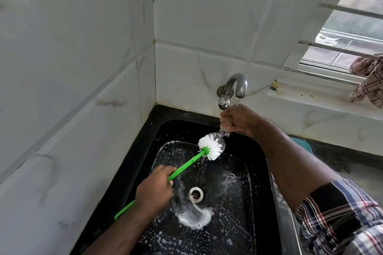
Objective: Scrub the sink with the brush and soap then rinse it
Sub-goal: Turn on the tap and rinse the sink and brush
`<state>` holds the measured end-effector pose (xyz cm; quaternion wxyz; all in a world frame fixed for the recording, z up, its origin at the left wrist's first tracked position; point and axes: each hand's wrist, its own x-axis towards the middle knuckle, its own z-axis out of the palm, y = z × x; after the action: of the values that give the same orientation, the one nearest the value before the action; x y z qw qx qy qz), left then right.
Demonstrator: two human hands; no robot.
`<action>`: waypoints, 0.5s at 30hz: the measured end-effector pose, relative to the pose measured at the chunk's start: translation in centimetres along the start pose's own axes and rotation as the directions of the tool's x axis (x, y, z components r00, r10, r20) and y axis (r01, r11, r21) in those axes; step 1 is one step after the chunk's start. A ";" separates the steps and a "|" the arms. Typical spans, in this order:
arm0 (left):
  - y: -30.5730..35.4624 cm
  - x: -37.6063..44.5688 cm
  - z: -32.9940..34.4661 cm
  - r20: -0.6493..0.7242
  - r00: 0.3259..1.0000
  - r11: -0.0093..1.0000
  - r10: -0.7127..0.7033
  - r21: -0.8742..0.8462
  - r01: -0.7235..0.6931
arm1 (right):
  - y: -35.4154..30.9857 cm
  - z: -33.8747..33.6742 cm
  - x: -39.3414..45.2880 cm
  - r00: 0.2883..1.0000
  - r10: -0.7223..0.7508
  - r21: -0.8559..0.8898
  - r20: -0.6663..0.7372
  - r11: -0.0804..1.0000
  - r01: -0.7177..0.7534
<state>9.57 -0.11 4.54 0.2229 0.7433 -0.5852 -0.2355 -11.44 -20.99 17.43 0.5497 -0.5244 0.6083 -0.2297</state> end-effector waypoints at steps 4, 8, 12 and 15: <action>0.2 0.0 -0.6 -0.047 0.999 0.999 0.018 0.040 -0.016 | 0.0 0.4 0.0 0.991 0.055 -0.057 0.120 0.997 -0.049; 0.5 -0.2 -0.8 -0.126 0.990 0.993 0.065 0.108 -0.052 | -0.1 0.5 0.2 0.996 0.015 -0.031 0.091 0.999 -0.013; 0.6 -0.1 -0.9 -0.158 0.981 0.977 0.115 0.198 -0.083 | -0.1 0.4 0.0 0.996 0.017 -0.063 0.086 0.998 -0.011; 0.7 0.1 -0.9 -0.189 0.969 0.962 0.158 0.250 -0.108 | -0.1 0.1 0.1 0.998 -0.002 -0.009 0.058 1.000 0.003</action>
<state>9.58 -0.30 5.70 0.2073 0.7437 -0.6317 -0.0693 -11.33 -21.11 17.46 0.5644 -0.5340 0.5926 -0.2122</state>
